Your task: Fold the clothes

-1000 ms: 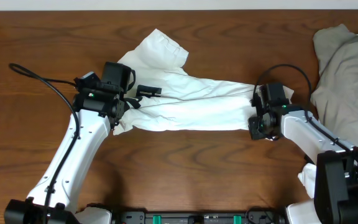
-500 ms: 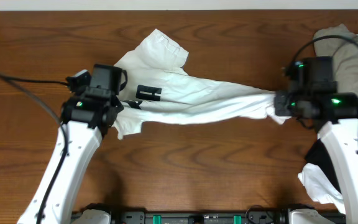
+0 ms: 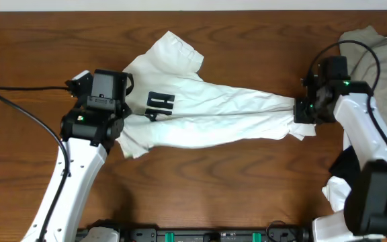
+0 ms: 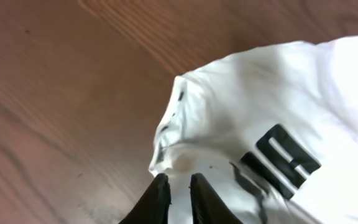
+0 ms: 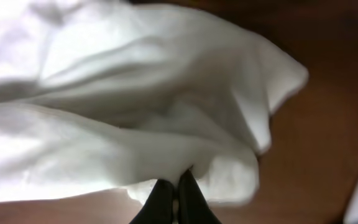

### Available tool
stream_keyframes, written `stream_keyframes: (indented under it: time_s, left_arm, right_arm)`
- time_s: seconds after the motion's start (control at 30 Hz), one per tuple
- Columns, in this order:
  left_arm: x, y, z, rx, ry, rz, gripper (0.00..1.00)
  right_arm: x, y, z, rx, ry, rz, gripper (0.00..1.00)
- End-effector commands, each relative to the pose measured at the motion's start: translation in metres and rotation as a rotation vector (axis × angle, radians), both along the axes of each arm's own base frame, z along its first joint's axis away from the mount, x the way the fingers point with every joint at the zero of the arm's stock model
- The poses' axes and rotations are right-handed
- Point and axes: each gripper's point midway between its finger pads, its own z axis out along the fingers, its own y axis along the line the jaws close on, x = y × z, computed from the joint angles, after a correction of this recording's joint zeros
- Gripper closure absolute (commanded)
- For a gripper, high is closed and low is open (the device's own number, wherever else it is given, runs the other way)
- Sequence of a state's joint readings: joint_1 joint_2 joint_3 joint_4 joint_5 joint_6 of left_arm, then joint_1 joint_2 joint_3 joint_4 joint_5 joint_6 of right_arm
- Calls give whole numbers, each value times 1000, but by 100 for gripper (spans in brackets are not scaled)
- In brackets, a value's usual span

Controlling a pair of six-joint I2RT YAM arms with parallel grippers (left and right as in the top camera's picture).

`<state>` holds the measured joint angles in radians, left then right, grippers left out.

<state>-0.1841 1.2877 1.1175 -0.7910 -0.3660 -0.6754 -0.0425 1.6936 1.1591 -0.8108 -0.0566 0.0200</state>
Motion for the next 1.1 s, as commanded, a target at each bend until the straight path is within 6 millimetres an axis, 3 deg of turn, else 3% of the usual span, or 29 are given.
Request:
stream_keyframes:
  time_s: [0.0,0.2,0.4,0.57,0.77,0.93,1.07]
  left_arm:
    - [11,1,-4,15,-9,1,83]
    - [27,-4,-23,4,15,-6,83]
    - [19,-19,-52,-63,136,-50,83]
    - [-6,-16,-60,-57,240,-50,83]
    - [-36,-11,-61,-41,346,-45,83]
    - [-46,-9,-63,-34,389,-43,83]
    - [-46,-9,-63,-33,391,-42,79]
  right_arm:
    - [15,-3,-10,1,-35,7,99]
    - [62,-6,4,16,-227,-74,93]
    - [72,-8,7,17,-268,-94,72]
    - [44,-5,-4,24,-145,-93,73]
    - [-6,28,-7,171,43,27,72]
    - [-33,57,-8,238,135,157,71]
    - [-39,53,-20,137,153,166,70]
